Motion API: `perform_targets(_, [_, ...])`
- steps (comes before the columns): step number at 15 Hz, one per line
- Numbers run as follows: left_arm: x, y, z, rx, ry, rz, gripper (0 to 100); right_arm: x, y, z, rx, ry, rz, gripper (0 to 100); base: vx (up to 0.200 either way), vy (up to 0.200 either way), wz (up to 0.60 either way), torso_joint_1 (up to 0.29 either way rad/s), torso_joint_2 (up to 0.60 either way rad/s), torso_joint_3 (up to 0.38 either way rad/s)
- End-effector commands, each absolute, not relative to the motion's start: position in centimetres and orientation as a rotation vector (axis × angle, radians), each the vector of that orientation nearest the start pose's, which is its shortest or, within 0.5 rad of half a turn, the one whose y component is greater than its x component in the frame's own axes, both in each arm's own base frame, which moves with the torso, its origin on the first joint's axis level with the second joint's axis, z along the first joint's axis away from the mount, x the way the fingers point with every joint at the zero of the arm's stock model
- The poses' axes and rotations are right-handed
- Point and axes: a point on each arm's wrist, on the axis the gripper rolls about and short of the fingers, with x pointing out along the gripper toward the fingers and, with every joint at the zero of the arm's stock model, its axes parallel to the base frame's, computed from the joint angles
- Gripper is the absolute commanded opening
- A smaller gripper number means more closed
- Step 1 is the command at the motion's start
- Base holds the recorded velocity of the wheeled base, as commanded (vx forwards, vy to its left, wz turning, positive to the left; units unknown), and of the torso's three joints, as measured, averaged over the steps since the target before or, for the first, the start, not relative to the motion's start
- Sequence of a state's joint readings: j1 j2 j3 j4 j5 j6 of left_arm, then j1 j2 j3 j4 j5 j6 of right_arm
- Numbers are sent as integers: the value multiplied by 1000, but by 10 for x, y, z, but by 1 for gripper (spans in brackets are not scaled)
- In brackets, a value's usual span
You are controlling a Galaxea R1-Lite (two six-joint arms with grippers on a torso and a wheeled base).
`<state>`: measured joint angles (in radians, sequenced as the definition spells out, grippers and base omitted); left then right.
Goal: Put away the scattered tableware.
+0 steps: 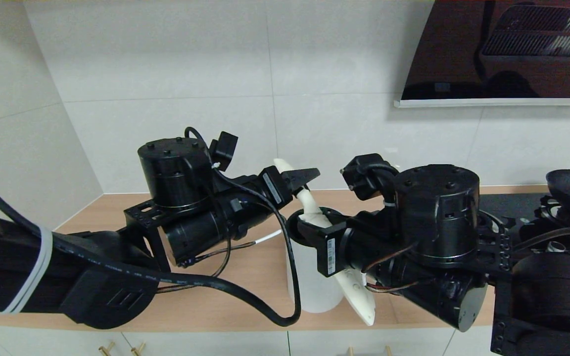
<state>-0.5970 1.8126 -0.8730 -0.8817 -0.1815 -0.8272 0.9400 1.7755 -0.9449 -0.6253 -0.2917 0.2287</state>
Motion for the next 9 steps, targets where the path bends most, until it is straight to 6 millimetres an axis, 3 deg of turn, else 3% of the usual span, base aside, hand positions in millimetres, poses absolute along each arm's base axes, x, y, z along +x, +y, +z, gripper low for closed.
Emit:
perform_targets(1, [277, -193, 189, -772, 374, -708, 0, 202, 266, 194, 98, 245, 623, 0, 0, 0, 0, 0, 0, 0])
perform_targets(9, [277, -193, 189, -771, 375, -709, 0, 199, 267, 195, 101, 242, 632, 0, 0, 0, 0, 0, 0, 0])
